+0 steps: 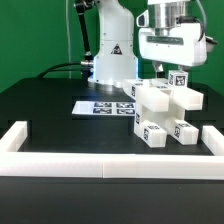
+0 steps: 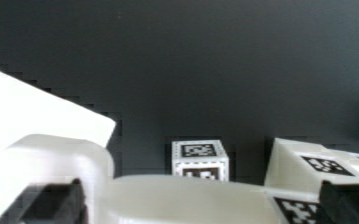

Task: Assemble chair

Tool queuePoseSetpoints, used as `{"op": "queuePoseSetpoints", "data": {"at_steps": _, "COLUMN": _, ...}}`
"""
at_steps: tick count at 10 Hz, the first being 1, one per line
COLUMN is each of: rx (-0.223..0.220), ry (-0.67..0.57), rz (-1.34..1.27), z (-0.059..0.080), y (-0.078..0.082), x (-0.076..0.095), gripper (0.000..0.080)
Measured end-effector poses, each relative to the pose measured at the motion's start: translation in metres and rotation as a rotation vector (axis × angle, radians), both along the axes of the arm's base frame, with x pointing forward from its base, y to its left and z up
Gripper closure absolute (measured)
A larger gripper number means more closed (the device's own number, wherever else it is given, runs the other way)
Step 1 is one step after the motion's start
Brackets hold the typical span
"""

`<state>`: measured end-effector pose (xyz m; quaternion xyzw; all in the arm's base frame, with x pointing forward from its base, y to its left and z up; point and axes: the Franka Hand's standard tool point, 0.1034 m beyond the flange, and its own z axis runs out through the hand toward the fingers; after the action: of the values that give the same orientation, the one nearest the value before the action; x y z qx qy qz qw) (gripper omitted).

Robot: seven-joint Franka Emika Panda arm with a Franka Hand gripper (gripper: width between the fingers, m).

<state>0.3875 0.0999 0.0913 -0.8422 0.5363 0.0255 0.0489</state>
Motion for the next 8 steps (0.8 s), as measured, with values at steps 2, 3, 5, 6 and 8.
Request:
{"op": "queuePoseSetpoints", "data": {"at_steps": 2, "rx": -0.002, "ry": -0.008, "rz": 0.047, "z": 0.000, "y": -0.010, "x": 0.002, "gripper": 0.0150}}
{"op": "queuePoseSetpoints", "data": {"at_steps": 3, "rx": -0.003, "ry": -0.011, "rz": 0.070, "z": -0.001, "y": -0.015, "x": 0.003, "gripper": 0.0150}}
{"op": "queuePoseSetpoints", "data": {"at_steps": 5, "rx": -0.009, "ry": -0.009, "rz": 0.103, "z": -0.005, "y": -0.027, "x": 0.003, "gripper": 0.0150}}
{"op": "queuePoseSetpoints", "data": {"at_steps": 6, "rx": -0.009, "ry": -0.008, "rz": 0.097, "z": -0.006, "y": -0.030, "x": 0.003, "gripper": 0.0150}}
{"op": "queuePoseSetpoints", "data": {"at_steps": 8, "rx": -0.008, "ry": -0.003, "rz": 0.107, "z": -0.004, "y": -0.039, "x": 0.007, "gripper": 0.0150}}
